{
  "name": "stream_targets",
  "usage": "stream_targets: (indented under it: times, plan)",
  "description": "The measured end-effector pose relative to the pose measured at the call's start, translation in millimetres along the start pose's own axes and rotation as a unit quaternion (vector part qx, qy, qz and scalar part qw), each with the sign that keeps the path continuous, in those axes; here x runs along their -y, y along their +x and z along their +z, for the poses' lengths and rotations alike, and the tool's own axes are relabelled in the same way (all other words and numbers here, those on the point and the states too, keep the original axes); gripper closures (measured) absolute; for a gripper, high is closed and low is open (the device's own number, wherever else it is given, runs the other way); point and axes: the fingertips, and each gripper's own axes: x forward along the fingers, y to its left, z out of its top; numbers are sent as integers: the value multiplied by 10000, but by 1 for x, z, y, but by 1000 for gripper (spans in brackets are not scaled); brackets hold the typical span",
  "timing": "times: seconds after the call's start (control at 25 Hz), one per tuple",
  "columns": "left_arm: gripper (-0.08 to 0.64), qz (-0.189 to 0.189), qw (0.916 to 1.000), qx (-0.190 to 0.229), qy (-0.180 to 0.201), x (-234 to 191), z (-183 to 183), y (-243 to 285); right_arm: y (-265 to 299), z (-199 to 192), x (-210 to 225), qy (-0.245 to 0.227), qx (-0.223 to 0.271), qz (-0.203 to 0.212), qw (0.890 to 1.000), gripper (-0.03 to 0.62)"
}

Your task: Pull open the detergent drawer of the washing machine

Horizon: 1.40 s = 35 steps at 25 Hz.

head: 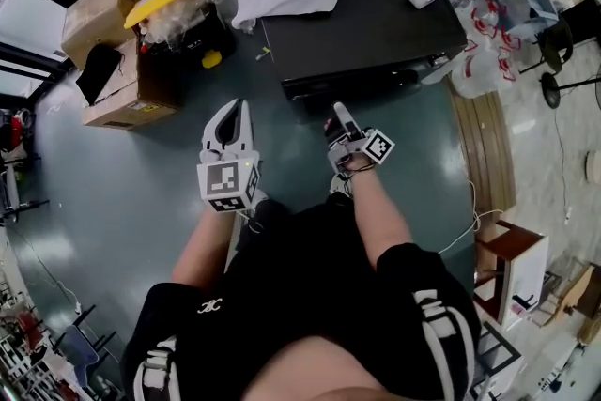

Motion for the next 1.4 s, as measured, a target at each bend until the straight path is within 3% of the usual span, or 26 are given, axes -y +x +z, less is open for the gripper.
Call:
stream_targets:
  times: [0.44,0.6,0.84,1.08,1.4]
  plan:
    - [558,322,9993,-172,-69,-15,-16,8,23,7,40,198,231,37,9995,212]
    - [558,459,9987,-208,-25,-17,-19,4,29,12,48,241,261,-22,9994,241]
    - [558,702,9973,-226,-40,-24,-18,-6,43,18,54,188,232,2,9996,253]
    - [558,922,9956,-170,-30,-31,-15,-17,47,15,52,455,414,291,9977,264]
    - [558,1184,9927,-200,-73,-50,-19,-40,43,12,57,542,518,282,9968,288]
